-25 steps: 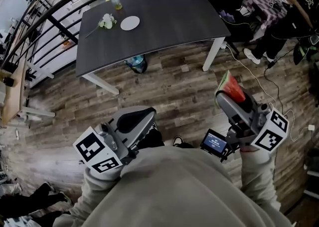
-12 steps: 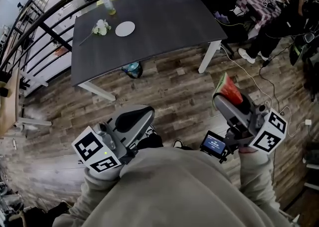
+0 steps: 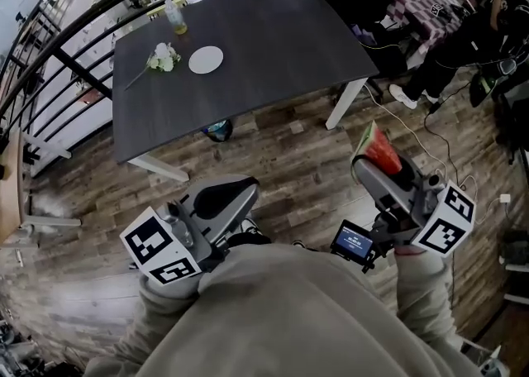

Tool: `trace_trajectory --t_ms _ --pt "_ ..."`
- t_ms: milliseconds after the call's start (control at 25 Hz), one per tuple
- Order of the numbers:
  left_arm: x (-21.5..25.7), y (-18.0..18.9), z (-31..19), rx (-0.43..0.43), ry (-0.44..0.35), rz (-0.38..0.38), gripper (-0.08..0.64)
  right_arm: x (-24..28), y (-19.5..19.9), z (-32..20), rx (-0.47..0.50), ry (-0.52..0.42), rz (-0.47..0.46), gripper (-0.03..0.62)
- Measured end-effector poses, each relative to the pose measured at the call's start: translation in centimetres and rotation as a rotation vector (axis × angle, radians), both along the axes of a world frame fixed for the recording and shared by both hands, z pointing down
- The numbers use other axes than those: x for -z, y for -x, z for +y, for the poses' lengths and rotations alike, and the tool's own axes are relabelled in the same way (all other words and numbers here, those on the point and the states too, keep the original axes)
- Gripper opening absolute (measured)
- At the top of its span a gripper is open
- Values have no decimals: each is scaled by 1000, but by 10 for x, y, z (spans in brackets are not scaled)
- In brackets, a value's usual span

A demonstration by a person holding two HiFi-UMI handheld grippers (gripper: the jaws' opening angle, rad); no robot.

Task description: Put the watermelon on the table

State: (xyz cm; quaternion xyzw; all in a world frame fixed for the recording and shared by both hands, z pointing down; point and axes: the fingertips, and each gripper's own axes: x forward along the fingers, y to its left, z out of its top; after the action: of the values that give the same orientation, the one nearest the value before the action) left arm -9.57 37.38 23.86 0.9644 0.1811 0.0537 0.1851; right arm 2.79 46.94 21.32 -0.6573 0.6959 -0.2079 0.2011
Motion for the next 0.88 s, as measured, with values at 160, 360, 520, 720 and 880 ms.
trace_trajectory --t_ms 160,360,520,720,880 --pt "6 -8 -31 -31 3 22 3 10 -2 -24 -26 -4 11 187" --pt "2 -4 -53 -105 -4 30 3 9 2 -55 -47 14 2 187" --pt "-10 10 -85 -88 -8 30 3 -3 16 -93 -13 43 -5 187" --pt "-14 35 -96 -61 24 22 3 0 33 -125 80 70 -6 187" --pt "-17 59 -121 -17 28 17 3 4 56 -167 166 77 6 187"
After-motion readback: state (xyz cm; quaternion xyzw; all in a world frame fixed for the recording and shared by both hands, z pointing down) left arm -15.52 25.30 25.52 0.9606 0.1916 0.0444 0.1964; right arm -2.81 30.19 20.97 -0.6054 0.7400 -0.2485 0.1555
